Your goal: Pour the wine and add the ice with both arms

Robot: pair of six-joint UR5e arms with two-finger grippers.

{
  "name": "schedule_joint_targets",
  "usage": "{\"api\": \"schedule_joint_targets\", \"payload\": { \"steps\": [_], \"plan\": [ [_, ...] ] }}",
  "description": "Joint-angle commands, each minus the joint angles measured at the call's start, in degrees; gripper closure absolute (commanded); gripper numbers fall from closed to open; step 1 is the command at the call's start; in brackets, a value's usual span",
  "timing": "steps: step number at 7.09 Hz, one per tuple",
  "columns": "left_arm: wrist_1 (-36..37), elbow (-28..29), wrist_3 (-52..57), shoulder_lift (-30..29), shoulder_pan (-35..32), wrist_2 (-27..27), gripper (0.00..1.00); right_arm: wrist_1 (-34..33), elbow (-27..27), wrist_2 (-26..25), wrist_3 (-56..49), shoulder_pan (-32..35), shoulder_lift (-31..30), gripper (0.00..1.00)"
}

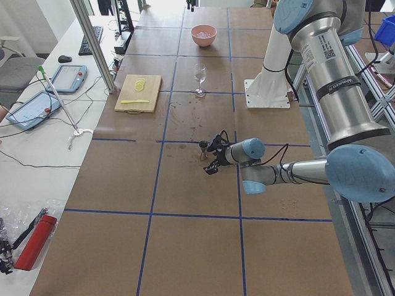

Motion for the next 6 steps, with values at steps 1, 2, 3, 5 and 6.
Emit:
{"api": "schedule_joint_targets", "payload": {
  "steps": [1,2,3,5,6],
  "plan": [
    [-0.1,-0.1,-7.5,-0.1,8.8,10.7,0.01,0.0,0.1,0.4,0.0,0.0,0.0,0.00],
    [-0.1,-0.1,-12.1,-0.4,12.4,17.1,0.01,0.0,0.1,0.4,0.0,0.0,0.0,0.00],
    [0.1,-0.1,-13.7,-0.7,16.7,23.6,0.01,0.0,0.1,0.6,0.0,0.0,-0.1,0.00],
    [0.2,-0.1,-16.1,-1.5,19.4,30.9,0.01,0.0,0.1,0.8,0.0,0.1,-0.5,0.00],
    [0.3,-0.1,-16.1,-1.8,20.5,34.7,0.01,0.0,0.1,0.7,0.0,0.1,-0.5,0.00]
  ]
}}
